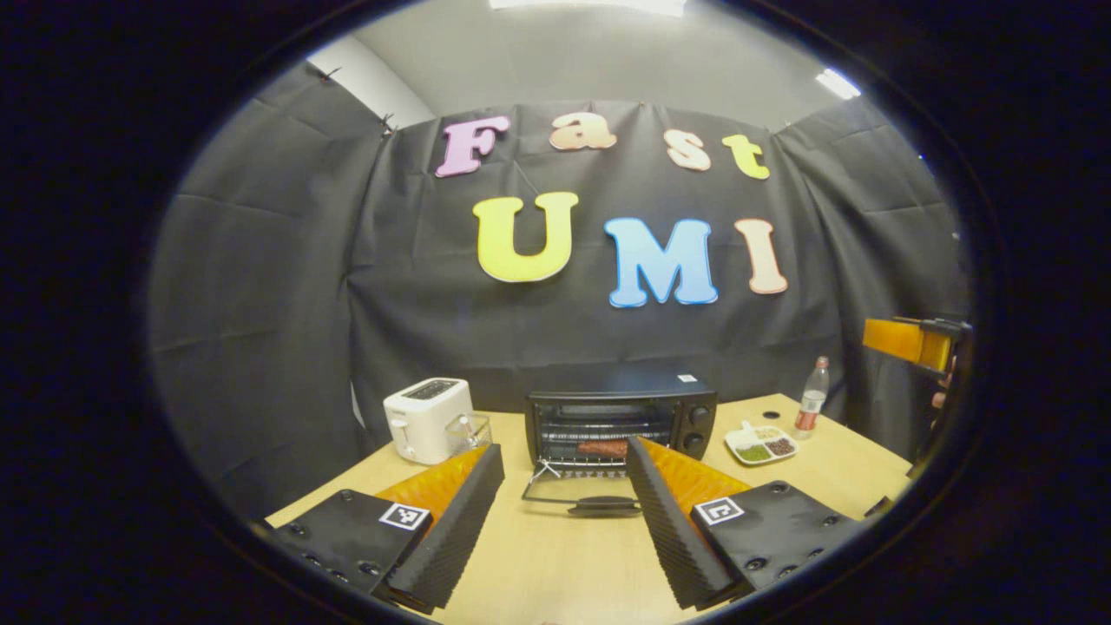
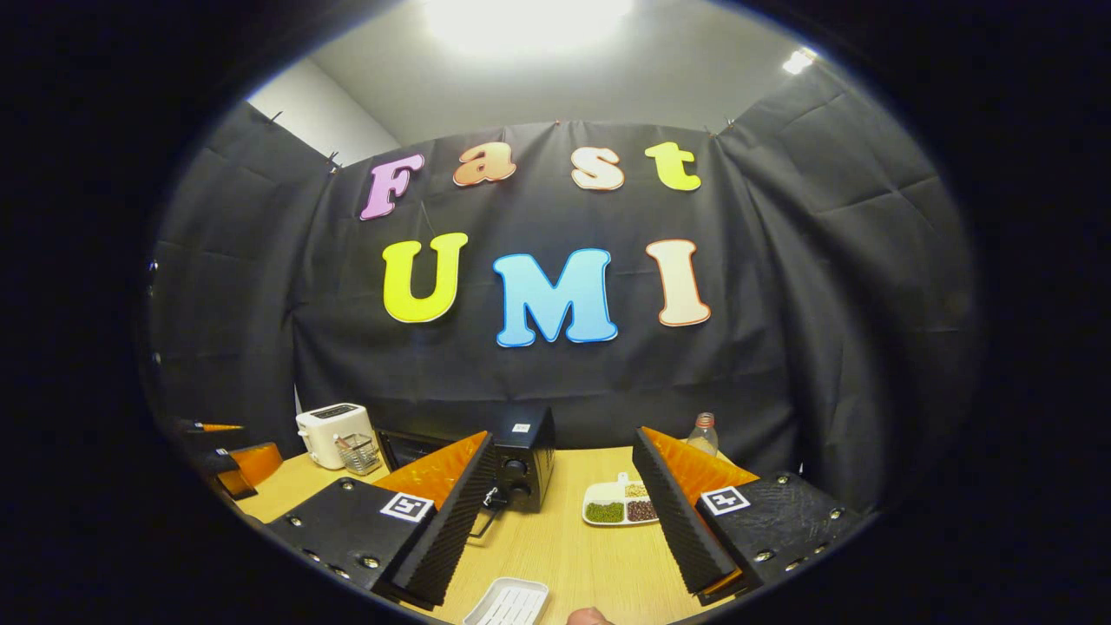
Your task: Open the electric oven with the left hand, put the food in, and close the electric oven.
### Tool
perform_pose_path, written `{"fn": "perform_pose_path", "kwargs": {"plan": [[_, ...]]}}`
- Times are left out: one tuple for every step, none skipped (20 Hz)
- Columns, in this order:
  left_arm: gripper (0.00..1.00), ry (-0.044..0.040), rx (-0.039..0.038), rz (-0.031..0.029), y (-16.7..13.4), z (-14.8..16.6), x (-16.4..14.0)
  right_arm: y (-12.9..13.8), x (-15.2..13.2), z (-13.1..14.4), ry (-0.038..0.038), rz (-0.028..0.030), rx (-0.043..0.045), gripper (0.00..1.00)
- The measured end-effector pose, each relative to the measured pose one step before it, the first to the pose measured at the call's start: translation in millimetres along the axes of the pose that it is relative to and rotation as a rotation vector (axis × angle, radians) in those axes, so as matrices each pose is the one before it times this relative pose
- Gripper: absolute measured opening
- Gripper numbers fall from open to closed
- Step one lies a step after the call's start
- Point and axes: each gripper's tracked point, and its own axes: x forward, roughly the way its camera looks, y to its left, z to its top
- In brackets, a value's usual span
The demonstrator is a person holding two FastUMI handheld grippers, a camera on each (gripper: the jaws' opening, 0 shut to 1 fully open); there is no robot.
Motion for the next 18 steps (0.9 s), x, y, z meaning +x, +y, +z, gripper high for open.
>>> {"fn": "perform_pose_path", "kwargs": {"plan": [[1.00,0.02229,-0.00811,-0.01248,-3.77,-8.56,8.52,-2.50,-4.74,3.27,-0.01083,-0.01245,0.00288,0.96],[0.95,0.02864,-0.00937,-0.01793,-5.16,-9.83,10.01,-3.32,-3.12,2.92,-0.00935,-0.01643,-0.00266,0.96],[0.93,0.02581,-0.00687,-0.01502,-4.62,-9.37,10.69,-4.18,-3.58,1.82,-0.00539,-0.01649,-0.00361,0.96],[0.95,0.02256,-0.00373,-0.01803,-3.33,-9.90,9.10,-2.85,-1.72,1.18,-0.00515,-0.01361,-0.00440,0.96],[0.95,0.01924,0.00094,-0.01303,-3.28,-7.07,9.10,-1.58,-0.79,0.02,-0.00019,-0.01404,-0.00055,0.96],[1.00,0.01790,0.00581,-0.01463,-2.21,-6.62,8.15,-1.49,-1.34,0.22,0.00304,-0.01145,0.00344,0.96],[1.00,0.02002,0.00762,-0.01359,-3.12,-8.39,10.27,-1.48,-0.08,1.12,0.00104,-0.01141,0.00185,0.96],[1.00,0.02765,0.00670,-0.01467,-3.42,-11.36,11.05,-2.44,0.31,1.27,-0.00097,-0.01443,-0.00354,0.96],[0.96,0.03359,0.00123,-0.01326,-3.51,-12.06,9.81,-3.21,0.01,-0.05,-0.00085,-0.01604,-0.01026,0.96],[0.96,0.03363,-0.00734,-0.01654,-3.07,-10.81,9.59,-3.52,0.25,0.26,0.00032,-0.01686,-0.01327,0.96],[1.00,0.02877,-0.01600,-0.01691,-3.82,-11.14,8.71,-1.71,0.49,0.04,0.00273,-0.01380,-0.01159,0.96],[1.00,0.03040,-0.01743,-0.01764,-3.66,-10.35,7.79,-0.55,-0.49,1.10,0.00322,-0.01058,-0.00798,0.96],[0.96,0.03110,-0.01290,-0.00706,-0.21,-9.39,8.25,-1.28,-1.20,1.47,0.00216,-0.01098,-0.00644,0.96],[0.91,0.03163,-0.00869,-0.00557,0.63,-9.16,8.22,-3.02,-1.19,0.42,0.00186,-0.01057,-0.00925,0.96],[1.00,0.02796,-0.00472,-0.00224,1.38,-6.34,8.82,-2.09,-1.03,-0.06,0.00253,-0.01083,-0.01243,0.96],[0.96,0.02475,-0.00267,-0.00391,1.28,-5.92,9.36,0.73,1.57,0.54,0.00026,-0.01065,-0.01332,0.96],[0.95,0.02431,-0.00050,-0.01340,-0.84,-5.72,9.31,-0.38,-0.42,0.81,0.00100,-0.00905,-0.01205,0.96],[1.00,0.02701,0.01057,-0.00745,-0.72,-6.89,5.63,-0.26,-0.29,-0.01,0.00458,-0.00793,-0.01044,0.96]]}}
